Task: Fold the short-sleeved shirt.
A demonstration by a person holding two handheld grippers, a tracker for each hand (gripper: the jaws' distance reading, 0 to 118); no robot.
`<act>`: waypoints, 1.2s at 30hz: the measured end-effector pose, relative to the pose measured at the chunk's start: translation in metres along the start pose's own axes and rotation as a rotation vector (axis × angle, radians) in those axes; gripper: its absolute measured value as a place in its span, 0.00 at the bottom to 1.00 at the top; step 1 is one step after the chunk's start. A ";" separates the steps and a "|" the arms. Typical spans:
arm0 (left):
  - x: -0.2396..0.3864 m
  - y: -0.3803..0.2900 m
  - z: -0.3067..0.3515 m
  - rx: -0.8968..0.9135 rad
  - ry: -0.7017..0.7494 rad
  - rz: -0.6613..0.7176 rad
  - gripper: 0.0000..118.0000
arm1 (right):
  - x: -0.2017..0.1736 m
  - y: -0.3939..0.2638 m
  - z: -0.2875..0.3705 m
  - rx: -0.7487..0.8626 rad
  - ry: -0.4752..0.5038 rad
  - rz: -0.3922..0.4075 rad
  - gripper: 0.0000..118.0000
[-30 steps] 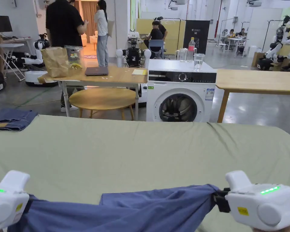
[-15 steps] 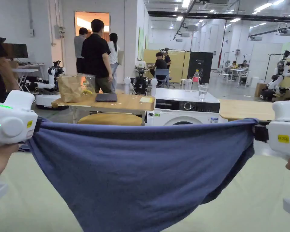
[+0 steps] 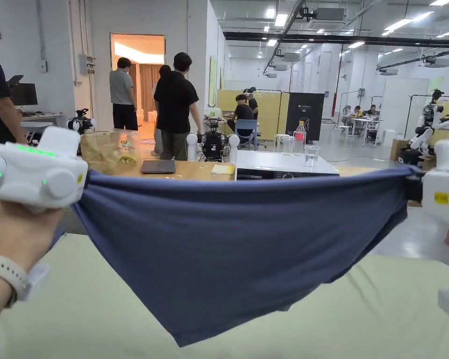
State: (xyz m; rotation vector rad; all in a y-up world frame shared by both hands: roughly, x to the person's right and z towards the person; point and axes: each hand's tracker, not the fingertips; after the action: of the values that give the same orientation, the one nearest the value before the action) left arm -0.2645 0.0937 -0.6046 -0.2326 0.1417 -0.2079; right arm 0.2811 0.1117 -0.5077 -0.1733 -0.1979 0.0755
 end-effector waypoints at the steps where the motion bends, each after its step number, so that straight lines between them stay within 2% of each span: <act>1: 0.010 -0.017 -0.010 -0.035 -0.014 0.004 0.00 | -0.001 -0.020 -0.010 -0.022 -0.008 -0.008 0.07; 6: 0.040 -0.095 -0.037 -0.178 -0.072 0.077 0.00 | 0.000 -0.114 -0.042 -0.114 -0.091 0.002 0.07; 9: 0.044 -0.120 -0.019 -0.182 -0.114 0.087 0.00 | 0.018 -0.157 -0.036 -0.165 -0.077 -0.021 0.07; 13: 0.036 -0.157 0.035 -0.189 -0.165 0.027 0.00 | 0.034 -0.197 0.024 -0.200 -0.040 0.001 0.07; 15: 0.026 -0.186 0.071 -0.198 -0.190 0.048 0.00 | 0.037 -0.222 0.062 -0.220 -0.020 0.053 0.07; 18: 0.013 -0.241 0.117 -0.310 -0.223 0.054 0.00 | 0.039 -0.267 0.114 -0.310 0.030 0.088 0.07; 21: 0.002 -0.312 0.144 -0.474 -0.215 0.110 0.00 | 0.032 -0.323 0.153 -0.474 0.095 0.038 0.07; 22: -0.003 -0.336 0.148 -0.544 -0.234 0.150 0.00 | 0.026 -0.343 0.164 -0.515 0.099 0.036 0.07; 23: -0.006 -0.357 0.151 -0.602 -0.240 0.196 0.00 | 0.019 -0.364 0.173 -0.559 0.096 0.068 0.07; 25: -0.004 -0.382 0.161 -0.598 -0.248 0.189 0.00 | 0.013 -0.390 0.180 -0.613 0.086 0.066 0.07; 26: -0.001 -0.387 0.165 -0.589 -0.245 0.174 0.01 | 0.015 -0.396 0.181 -0.624 0.075 0.034 0.09; 27: -0.001 -0.387 0.167 -0.583 -0.243 0.168 0.10 | 0.016 -0.398 0.183 -0.625 0.062 0.006 0.19; 29: 0.000 -0.373 0.177 -0.551 -0.191 0.116 0.72 | 0.024 -0.389 0.186 -0.623 0.060 -0.046 0.79; 30: -0.002 -0.363 0.184 -0.517 -0.168 0.112 0.83 | 0.026 -0.380 0.190 -0.610 0.065 -0.065 0.92; 32: 0.000 -0.327 0.209 -0.373 -0.158 0.112 0.86 | 0.021 -0.344 0.205 -0.474 0.097 -0.114 0.94; 36: 0.036 -0.267 0.228 -0.233 -0.227 0.095 0.87 | -0.016 -0.277 0.207 -0.318 0.113 -0.109 0.96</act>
State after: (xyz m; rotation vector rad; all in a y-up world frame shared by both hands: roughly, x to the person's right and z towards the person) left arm -0.2425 -0.1195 -0.3245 -0.4779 -0.0491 -0.0690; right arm 0.2396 -0.1281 -0.2615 -0.4815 -0.1051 -0.0753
